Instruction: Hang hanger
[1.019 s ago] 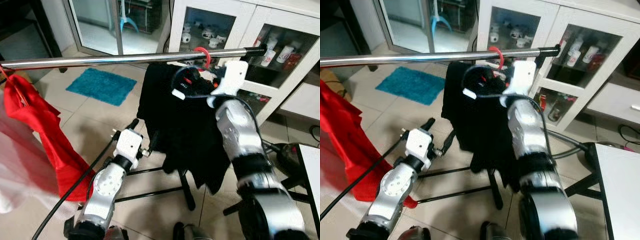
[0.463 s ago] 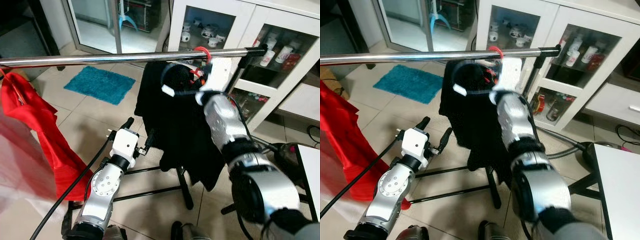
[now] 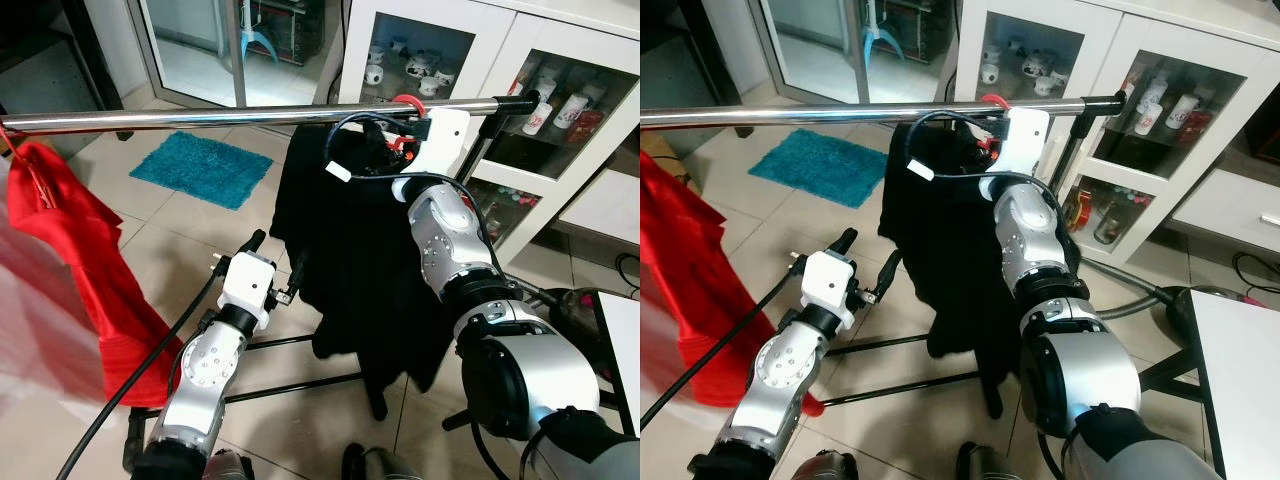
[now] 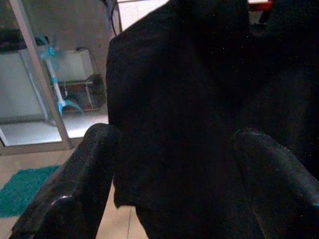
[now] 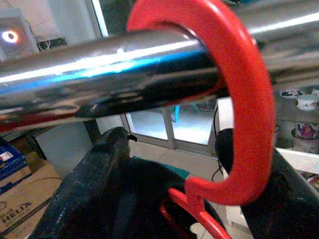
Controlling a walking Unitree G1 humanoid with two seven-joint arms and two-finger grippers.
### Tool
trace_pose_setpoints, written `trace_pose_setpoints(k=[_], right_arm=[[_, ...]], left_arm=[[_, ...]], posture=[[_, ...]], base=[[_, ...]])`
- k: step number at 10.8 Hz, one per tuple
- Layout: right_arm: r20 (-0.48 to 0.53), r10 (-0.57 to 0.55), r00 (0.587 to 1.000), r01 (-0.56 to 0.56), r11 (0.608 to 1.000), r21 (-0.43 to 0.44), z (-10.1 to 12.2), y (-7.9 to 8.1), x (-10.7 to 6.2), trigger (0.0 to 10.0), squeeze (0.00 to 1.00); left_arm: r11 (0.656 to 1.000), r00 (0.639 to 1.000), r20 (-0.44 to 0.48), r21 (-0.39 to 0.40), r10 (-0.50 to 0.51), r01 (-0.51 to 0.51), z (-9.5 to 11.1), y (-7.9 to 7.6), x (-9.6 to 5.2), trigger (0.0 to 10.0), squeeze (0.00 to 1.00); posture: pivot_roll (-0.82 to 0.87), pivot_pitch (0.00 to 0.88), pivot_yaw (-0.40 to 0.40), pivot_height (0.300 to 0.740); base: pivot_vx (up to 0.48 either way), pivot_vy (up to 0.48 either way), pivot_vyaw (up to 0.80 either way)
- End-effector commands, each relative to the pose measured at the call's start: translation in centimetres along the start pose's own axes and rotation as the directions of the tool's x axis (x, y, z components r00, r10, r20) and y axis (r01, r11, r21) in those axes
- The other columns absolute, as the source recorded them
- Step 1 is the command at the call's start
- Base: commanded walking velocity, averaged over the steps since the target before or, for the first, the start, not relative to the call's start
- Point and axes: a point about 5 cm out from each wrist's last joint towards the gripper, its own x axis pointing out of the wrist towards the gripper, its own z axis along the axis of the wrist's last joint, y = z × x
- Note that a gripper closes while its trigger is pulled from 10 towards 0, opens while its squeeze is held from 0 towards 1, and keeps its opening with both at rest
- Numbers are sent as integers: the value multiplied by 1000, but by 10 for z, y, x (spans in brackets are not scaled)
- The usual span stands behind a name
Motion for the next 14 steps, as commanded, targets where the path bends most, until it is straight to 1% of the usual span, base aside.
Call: trace_pose_setpoints(k=[1, 2, 7, 8, 9, 10, 12, 14], right_arm=[[15, -11, 1000, 11, 1000, 3, 4, -5, 0, 0, 0], [29, -9, 1000, 9, 1000, -5, 7, -7, 0, 0, 0], [31, -16, 999, 18, 999, -43, 4, -12, -5, 0, 0], [47, -11, 999, 14, 999, -49, 6, -12, -5, 0, 0], [51, -7, 999, 10, 999, -47, 7, -11, -5, 0, 0], [50, -7, 999, 10, 999, -42, 6, -11, -5, 0, 0], [48, 1, 999, 1, 999, -41, 5, -8, -5, 0, 0], [44, 10, 999, -8, 999, -43, 4, -8, -6, 0, 0]], left_arm=[[1000, 1000, -15, -2, -12, 12, -2, -2, 2, 10000, 0], [1000, 1000, -7, -2, -19, 19, 0, -2, 6, 10000, 0], [999, 999, -26, -21, -28, 27, -3, -4, 7, 10000, 0], [999, 999, -27, -27, -43, 42, -3, -6, 9, 10000, 0], [999, 998, -27, -17, -48, 48, -3, -7, 10, 10000, 0], [999, 999, -20, -10, -48, 48, -1, -5, 13, 10000, 0], [999, 999, -20, -2, -47, 47, -1, -2, 13, 10000, 0], [999, 999, -15, -1, -44, 44, 0, -3, 14, 10000, 0]], posture=[[11, 100, -74, 740], [4, 101, -72, 740], [-17, 107, -64, 740], [-23, 108, -62, 740], [-31, 109, -59, 740], [-29, 98, -56, 740], [-25, 93, -56, 740], [-26, 96, -56, 740]], base=[[0, 0, 0], [0, 0, 0], [0, 0, 0], [0, 0, 0], [0, 0, 0], [0, 0, 0], [0, 0, 0], [0, 0, 0]])
